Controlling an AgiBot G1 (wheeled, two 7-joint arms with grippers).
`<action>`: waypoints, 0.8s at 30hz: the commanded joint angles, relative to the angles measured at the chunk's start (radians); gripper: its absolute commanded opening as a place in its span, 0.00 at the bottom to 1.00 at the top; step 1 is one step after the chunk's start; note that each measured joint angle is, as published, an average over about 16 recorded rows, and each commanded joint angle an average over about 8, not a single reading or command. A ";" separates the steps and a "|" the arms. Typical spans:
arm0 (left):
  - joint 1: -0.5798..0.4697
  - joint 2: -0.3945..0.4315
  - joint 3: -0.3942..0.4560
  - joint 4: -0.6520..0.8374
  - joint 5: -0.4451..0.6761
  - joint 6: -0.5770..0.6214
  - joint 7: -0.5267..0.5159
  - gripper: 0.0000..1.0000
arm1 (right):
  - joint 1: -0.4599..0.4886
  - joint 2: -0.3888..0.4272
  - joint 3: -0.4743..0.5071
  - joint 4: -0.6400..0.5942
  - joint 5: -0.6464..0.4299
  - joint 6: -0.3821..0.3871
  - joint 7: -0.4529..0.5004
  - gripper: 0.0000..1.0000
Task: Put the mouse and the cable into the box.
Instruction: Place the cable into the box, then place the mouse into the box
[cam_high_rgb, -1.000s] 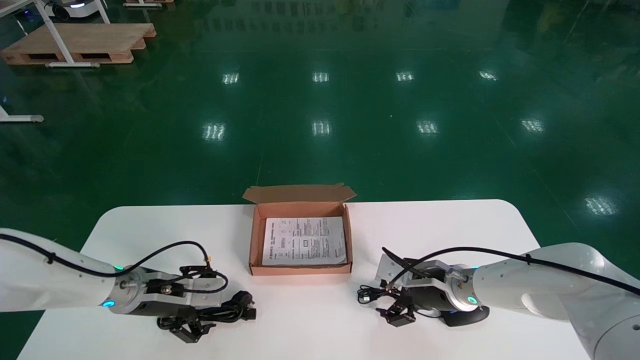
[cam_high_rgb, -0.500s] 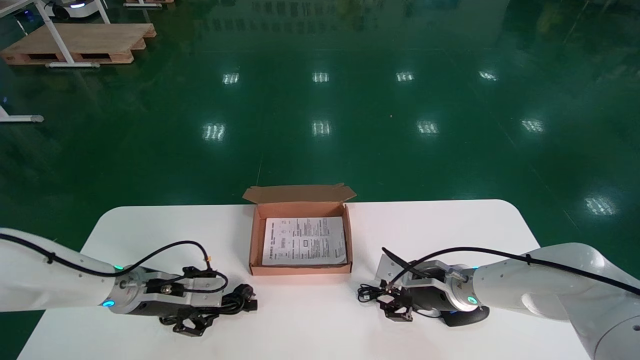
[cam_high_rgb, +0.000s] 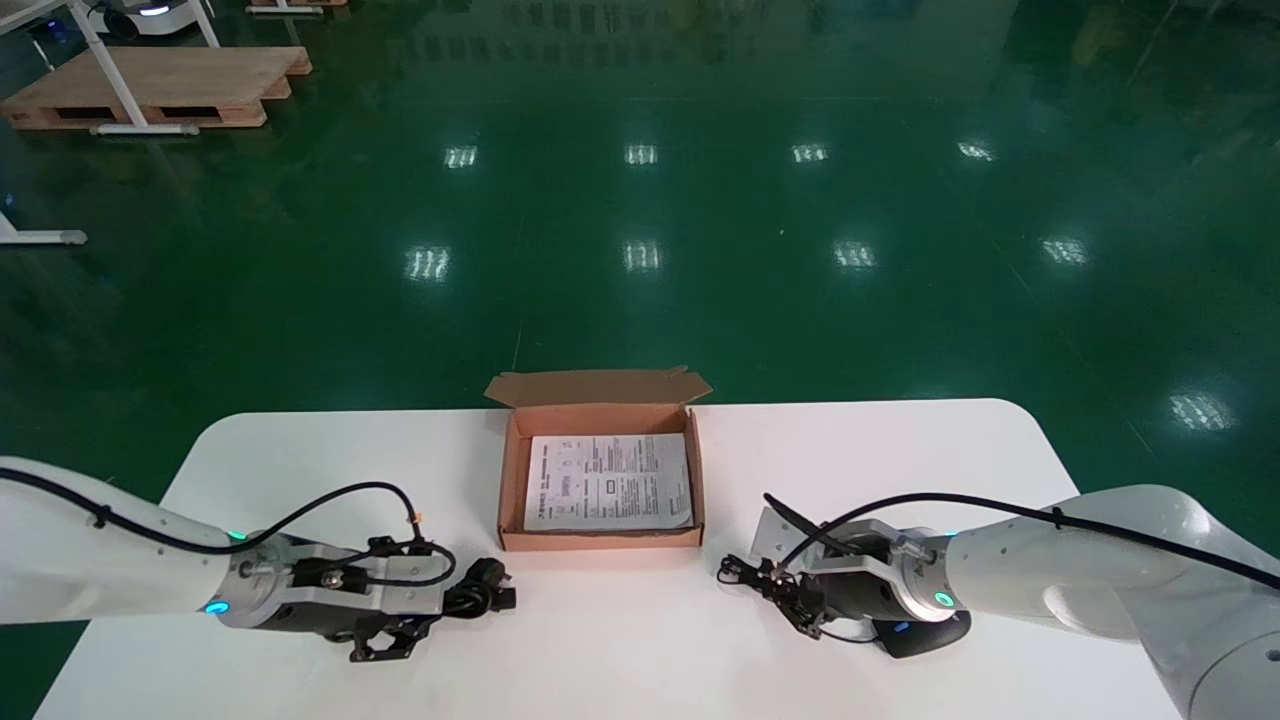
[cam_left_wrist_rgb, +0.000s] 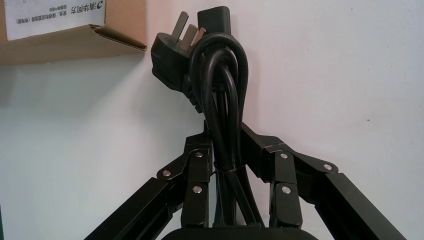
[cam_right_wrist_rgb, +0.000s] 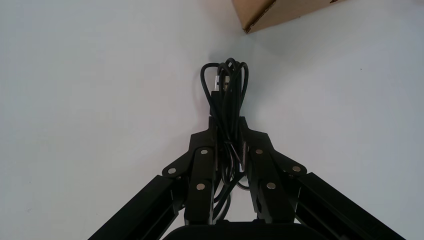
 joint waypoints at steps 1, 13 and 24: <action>0.000 0.000 0.000 0.000 0.000 0.000 0.000 0.00 | 0.000 0.000 0.000 0.000 0.000 0.000 0.000 0.00; -0.082 -0.053 -0.022 -0.055 -0.019 0.028 0.035 0.00 | 0.067 0.049 0.013 0.025 0.009 0.022 -0.011 0.00; -0.194 0.013 -0.091 -0.133 -0.123 -0.027 0.189 0.00 | 0.336 0.135 0.054 0.117 0.014 0.169 -0.093 0.00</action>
